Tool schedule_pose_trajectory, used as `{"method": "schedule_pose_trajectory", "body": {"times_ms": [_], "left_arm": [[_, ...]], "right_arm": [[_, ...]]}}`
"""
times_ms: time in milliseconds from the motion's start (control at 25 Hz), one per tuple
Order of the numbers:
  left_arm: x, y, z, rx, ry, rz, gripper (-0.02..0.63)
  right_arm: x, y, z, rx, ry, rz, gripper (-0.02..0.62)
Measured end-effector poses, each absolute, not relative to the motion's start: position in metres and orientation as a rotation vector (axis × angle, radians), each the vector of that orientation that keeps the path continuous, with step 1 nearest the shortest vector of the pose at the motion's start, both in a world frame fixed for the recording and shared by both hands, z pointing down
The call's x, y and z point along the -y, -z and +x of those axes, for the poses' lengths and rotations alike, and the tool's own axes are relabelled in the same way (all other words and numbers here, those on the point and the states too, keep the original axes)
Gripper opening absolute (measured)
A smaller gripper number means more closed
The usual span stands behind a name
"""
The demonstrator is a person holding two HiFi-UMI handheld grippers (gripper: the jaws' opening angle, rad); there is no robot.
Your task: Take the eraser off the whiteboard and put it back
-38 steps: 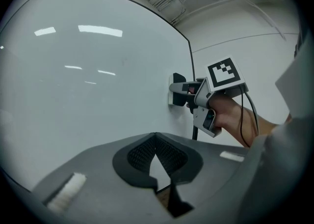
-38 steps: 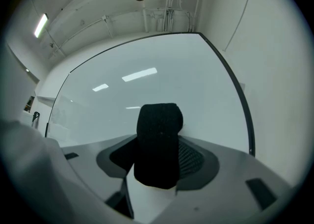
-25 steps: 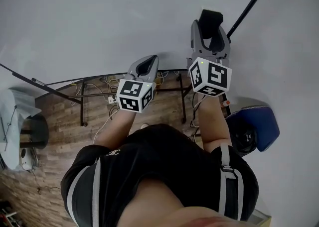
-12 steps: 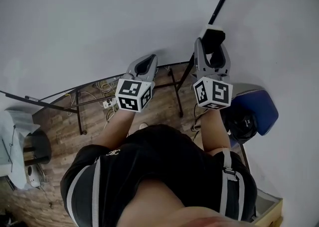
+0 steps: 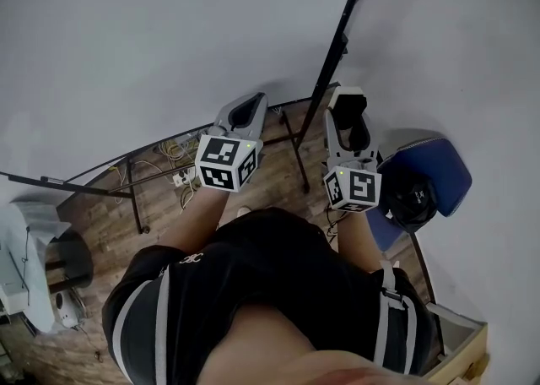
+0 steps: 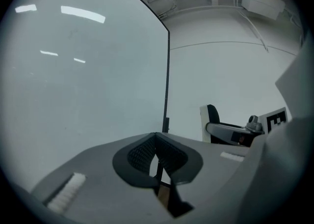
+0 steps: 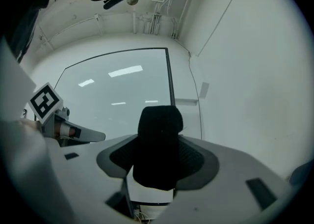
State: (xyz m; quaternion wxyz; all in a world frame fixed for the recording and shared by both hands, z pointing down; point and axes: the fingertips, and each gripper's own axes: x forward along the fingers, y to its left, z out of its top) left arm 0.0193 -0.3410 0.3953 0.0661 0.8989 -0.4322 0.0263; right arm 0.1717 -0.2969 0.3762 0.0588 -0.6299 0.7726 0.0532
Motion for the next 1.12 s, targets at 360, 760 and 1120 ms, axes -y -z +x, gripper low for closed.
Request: {"method": "schedule_pose_trajectory", "body": {"times_ms": [360, 760, 1120], "left_arm": [[0.336, -0.396, 0.03, 1.284, -0.095, 2.73, 0.011], [0.334, -0.4, 0.024, 1.297, -0.096, 2.71, 0.009], [0.334, -0.399, 0.017, 1.322, -0.076, 2.694, 0.011]], "right_arm": [[0.296, -0.38, 0.173, -2.347, -0.141, -1.902, 0.239], [0.298, -0.381, 0.168, -2.366, -0.131, -1.894, 0.239], [0.321, -0.346, 0.157, -2.38, -0.188, -1.817, 0.239]]}}
